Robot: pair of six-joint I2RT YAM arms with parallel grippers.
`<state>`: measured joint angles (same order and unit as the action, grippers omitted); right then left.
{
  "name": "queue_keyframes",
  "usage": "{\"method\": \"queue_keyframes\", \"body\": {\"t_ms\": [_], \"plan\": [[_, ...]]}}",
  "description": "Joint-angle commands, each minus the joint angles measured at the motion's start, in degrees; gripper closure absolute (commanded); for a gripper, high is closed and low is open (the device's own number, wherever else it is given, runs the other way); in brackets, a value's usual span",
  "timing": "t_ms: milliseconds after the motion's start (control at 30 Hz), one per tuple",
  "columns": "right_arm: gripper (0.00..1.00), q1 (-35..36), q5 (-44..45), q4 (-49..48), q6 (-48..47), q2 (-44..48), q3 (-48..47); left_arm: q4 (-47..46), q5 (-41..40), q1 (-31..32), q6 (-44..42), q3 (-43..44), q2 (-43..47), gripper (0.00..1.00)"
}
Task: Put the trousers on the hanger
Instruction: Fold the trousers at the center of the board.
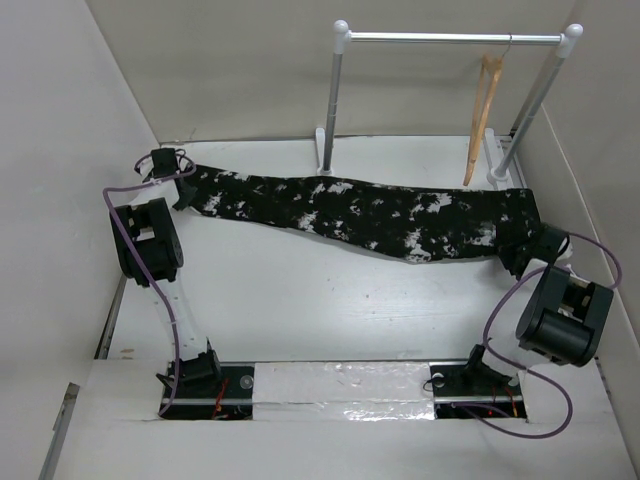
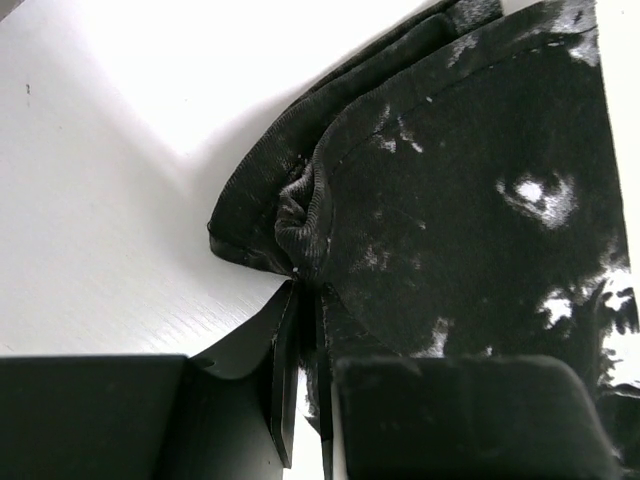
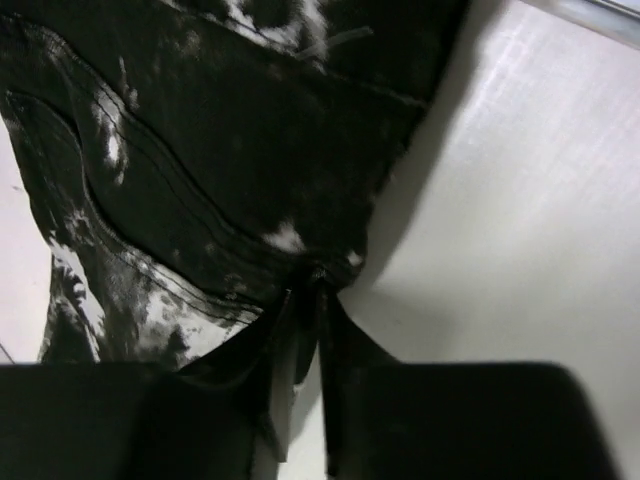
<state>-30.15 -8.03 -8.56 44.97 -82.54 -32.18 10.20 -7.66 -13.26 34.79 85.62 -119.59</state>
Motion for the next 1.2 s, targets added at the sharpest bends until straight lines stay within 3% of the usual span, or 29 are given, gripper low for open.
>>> {"method": "queue_keyframes", "body": {"t_ms": [0, 67, 300, 433, 600, 667, 700, 733, 800, 867, 1000, 1167], "plan": [[1.0, 2.5, -0.2, -2.3, 1.1, -2.6, -4.7, -1.5, -1.4, -1.4, -0.9, -2.6, 4.4, 1.0], [1.0, 2.5, 0.8, -1.2, 1.0, -1.7, -4.3, -1.7, -2.8, -1.4, -1.5, -4.9, 6.4, 1.0], [1.0, 1.7, 6.5, 0.8, -1.5, 16.1, 7.8, -1.8, -10.5, -2.2, 0.4, -16.3, 17.9, 1.0], [1.0, -1.0, 2.3, 3.8, -4.0, 23.4, 12.3, 4.6, -18.1, -2.9, 1.2, -21.4, 23.0, 1.0], [1.0, -1.8, -0.5, 12.8, -6.1, 37.2, 15.3, 6.0, -19.1, -2.9, 2.3, -29.3, 33.7, 1.0], [0.76, -1.8, 0.3, 15.6, -7.0, 42.0, 15.9, 6.0, -18.2, -2.9, 0.2, -29.7, 35.9, 1.0], [0.41, -1.8, 0.6, 16.5, -7.3, 46.1, 15.9, 6.1, -17.6, -2.9, 0.1, -29.7, 37.8, 0.96], [0.24, -2.3, 2.2, 17.5, -7.0, 47.7, 15.8, 5.5, -14.7, -2.9, -0.4, -30.2, 38.9, 0.89], [0.0, -2.8, 5.0, 19.6, -6.0, 49.7, 15.1, 4.5, -10.6, -2.9, -0.7, -30.8, 41.7, 0.74], [0.0, -3.6, 6.2, 20.4, -5.9, 48.4, 13.6, 3.3, -8.1, -2.0, -0.8, -30.8, 44.1, 0.67], [0.0, -6.5, 6.5, 18.1, -4.2, 41.3, 12.0, 2.9, -5.6, 4.2, -0.6, -27.7, 46.7, 0.66], [0.03, -8.4, 4.3, 12.2, -0.9, 28.7, 9.3, -6.8, 3.8, 17.8, -2.3, -28.3, 52.3, 0.86]]}}
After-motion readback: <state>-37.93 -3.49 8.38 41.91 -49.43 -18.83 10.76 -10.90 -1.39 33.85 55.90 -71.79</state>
